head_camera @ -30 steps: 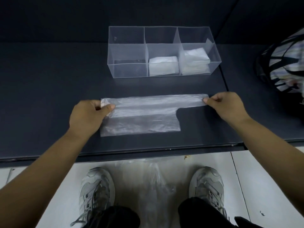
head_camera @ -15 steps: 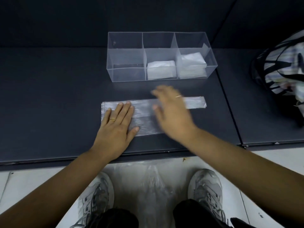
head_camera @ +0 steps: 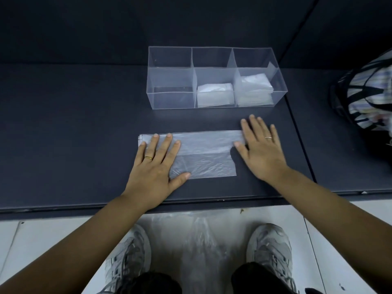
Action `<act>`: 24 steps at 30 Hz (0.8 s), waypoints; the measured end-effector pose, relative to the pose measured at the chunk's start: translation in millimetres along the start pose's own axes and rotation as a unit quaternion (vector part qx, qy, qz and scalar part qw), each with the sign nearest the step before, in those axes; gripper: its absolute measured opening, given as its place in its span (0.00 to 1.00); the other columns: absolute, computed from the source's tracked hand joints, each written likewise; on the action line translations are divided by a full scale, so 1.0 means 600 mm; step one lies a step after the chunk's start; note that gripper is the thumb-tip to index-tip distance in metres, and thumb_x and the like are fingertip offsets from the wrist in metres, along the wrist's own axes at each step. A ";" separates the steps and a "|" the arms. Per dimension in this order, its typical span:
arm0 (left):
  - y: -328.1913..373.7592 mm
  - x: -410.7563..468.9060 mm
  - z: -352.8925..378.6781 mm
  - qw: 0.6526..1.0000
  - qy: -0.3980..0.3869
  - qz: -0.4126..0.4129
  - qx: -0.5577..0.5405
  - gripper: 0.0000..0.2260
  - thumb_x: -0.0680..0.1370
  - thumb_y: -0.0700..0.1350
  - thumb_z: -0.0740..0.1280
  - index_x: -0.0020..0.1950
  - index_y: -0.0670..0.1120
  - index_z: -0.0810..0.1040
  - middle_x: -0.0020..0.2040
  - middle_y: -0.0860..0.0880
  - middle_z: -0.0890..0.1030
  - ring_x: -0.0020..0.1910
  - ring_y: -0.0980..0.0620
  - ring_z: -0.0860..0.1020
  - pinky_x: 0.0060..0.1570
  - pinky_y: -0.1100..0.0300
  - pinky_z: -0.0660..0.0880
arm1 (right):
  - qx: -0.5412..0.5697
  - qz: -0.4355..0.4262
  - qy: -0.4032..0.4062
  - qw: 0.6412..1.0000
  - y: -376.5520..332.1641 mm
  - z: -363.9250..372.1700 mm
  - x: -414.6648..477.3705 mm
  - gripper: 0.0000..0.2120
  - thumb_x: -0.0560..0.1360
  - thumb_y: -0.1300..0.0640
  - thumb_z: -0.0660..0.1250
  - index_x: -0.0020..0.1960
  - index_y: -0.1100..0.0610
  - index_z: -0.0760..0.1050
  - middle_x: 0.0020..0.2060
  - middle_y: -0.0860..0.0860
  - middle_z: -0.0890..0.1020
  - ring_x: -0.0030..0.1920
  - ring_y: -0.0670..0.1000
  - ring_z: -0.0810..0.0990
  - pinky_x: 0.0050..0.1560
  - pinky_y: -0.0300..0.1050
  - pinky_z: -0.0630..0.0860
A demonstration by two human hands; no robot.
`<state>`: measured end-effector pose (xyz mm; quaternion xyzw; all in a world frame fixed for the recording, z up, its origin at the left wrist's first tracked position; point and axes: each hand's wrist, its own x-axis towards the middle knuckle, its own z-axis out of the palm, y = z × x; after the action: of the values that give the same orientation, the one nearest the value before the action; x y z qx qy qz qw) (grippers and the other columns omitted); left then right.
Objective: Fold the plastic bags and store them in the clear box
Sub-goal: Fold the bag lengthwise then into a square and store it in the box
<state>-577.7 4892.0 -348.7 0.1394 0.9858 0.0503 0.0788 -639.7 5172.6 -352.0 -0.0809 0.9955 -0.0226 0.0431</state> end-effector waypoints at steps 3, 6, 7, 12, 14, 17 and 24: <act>-0.004 0.001 -0.008 0.999 0.024 0.001 -0.049 0.41 0.74 0.73 0.42 0.79 0.49 0.46 0.79 0.50 0.46 0.77 0.51 0.39 0.75 0.49 0.37 | 0.046 0.004 0.083 0.995 0.004 -0.026 -0.022 0.30 0.79 0.44 0.58 0.76 0.57 0.57 0.76 0.57 0.58 0.76 0.57 0.55 0.75 0.55 0.46; 0.005 -0.005 -0.025 0.984 0.091 0.048 -0.146 0.33 0.77 0.65 0.53 0.74 0.44 0.66 0.75 0.48 0.65 0.76 0.51 0.55 0.75 0.54 0.44 | 0.199 -0.092 0.102 0.970 -0.012 -0.056 -0.059 0.19 0.72 0.50 0.72 0.59 0.56 0.76 0.57 0.52 0.76 0.59 0.55 0.73 0.62 0.48 0.67; 0.012 -0.009 -0.028 0.978 0.101 0.070 -0.168 0.30 0.77 0.62 0.56 0.71 0.43 0.70 0.72 0.47 0.70 0.74 0.50 0.61 0.75 0.55 0.49 | 0.218 -0.129 0.076 0.965 -0.018 -0.058 -0.072 0.15 0.69 0.51 0.75 0.53 0.56 0.79 0.51 0.50 0.77 0.53 0.52 0.74 0.57 0.47 0.69; 0.047 -0.032 -0.008 0.974 0.073 0.122 -0.174 0.28 0.76 0.53 0.69 0.71 0.40 0.71 0.72 0.46 0.70 0.73 0.50 0.63 0.74 0.57 0.53 | 0.231 -0.131 0.015 0.964 -0.030 -0.044 -0.099 0.05 0.70 0.59 0.75 0.44 0.57 0.81 0.44 0.49 0.77 0.47 0.50 0.73 0.52 0.43 0.68; 0.051 -0.034 -0.001 0.975 0.074 0.106 -0.182 0.29 0.74 0.53 0.71 0.71 0.40 0.70 0.72 0.46 0.69 0.73 0.50 0.63 0.73 0.54 0.56 | 0.225 -0.131 0.018 0.965 -0.038 -0.043 -0.093 0.02 0.72 0.61 0.73 0.43 0.58 0.80 0.42 0.50 0.76 0.46 0.51 0.74 0.50 0.40 0.67; 0.052 -0.030 0.001 0.969 0.082 0.074 -0.223 0.30 0.73 0.54 0.72 0.70 0.42 0.71 0.71 0.48 0.70 0.72 0.50 0.65 0.72 0.54 0.59 | 0.210 -0.143 -0.015 0.967 -0.043 -0.043 -0.082 0.03 0.75 0.62 0.69 0.42 0.58 0.77 0.41 0.48 0.74 0.45 0.49 0.72 0.49 0.41 0.68; 0.064 -0.013 -0.007 0.959 0.167 0.071 -0.217 0.16 0.73 0.42 0.74 0.59 0.40 0.81 0.58 0.46 0.82 0.57 0.45 0.79 0.61 0.54 0.72 | 0.339 -0.063 -0.094 0.934 -0.026 -0.093 -0.077 0.10 0.78 0.59 0.64 0.41 0.48 0.71 0.41 0.44 0.73 0.42 0.40 0.72 0.45 0.29 0.66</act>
<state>-560.7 4925.8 -339.1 0.1781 0.9381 0.2905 -0.0621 -597.0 5166.7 -292.2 -0.1257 0.9130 -0.3536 0.1598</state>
